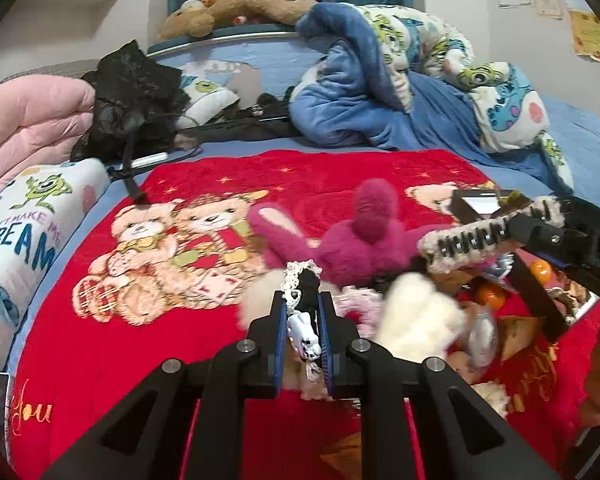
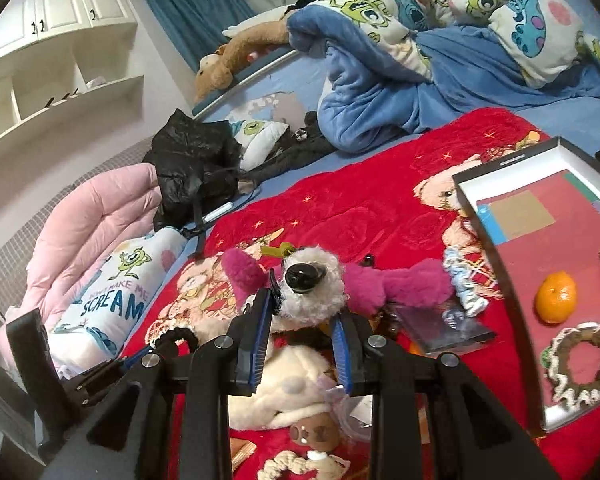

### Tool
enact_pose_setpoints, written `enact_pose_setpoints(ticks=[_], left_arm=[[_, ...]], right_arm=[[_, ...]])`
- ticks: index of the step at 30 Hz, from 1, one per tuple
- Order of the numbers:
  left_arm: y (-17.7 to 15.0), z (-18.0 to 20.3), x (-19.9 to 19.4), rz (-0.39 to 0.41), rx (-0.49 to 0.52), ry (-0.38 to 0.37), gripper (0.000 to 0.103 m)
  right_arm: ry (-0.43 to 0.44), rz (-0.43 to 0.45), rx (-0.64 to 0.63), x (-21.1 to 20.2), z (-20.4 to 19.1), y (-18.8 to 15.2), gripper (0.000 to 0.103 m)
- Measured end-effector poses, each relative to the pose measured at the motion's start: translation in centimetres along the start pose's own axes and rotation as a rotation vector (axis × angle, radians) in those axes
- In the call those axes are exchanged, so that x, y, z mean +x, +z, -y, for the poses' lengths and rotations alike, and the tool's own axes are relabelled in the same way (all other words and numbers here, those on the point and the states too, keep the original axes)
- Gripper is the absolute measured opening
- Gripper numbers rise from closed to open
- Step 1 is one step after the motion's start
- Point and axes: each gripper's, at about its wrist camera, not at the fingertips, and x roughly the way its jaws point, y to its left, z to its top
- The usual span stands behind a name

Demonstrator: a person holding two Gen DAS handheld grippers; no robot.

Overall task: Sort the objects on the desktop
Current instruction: 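Carry the black scrunchie and the white fluffy clip over the black box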

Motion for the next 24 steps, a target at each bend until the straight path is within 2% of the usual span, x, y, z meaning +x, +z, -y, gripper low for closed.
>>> enact_pose_setpoints(ticks=[6,12,24], left_arm=[[0.1,4.3,-0.5,0.003,0.035,-0.06,0.015],[0.6,10.5,-2.1,0.035,0.086,-0.149,0.015],[1.2,22.5,-3.8,0.057,0.155,-0.32,0.015]], right_arm=[[-0.029,0.005,0.03,-2.2,0.9,0.3,0.027],[-0.09,0.044,0.006,-5.8,1.9,0.6,0.027],[-0.223,0.121,0.055,-14.2,9.1,1.2,0.027]])
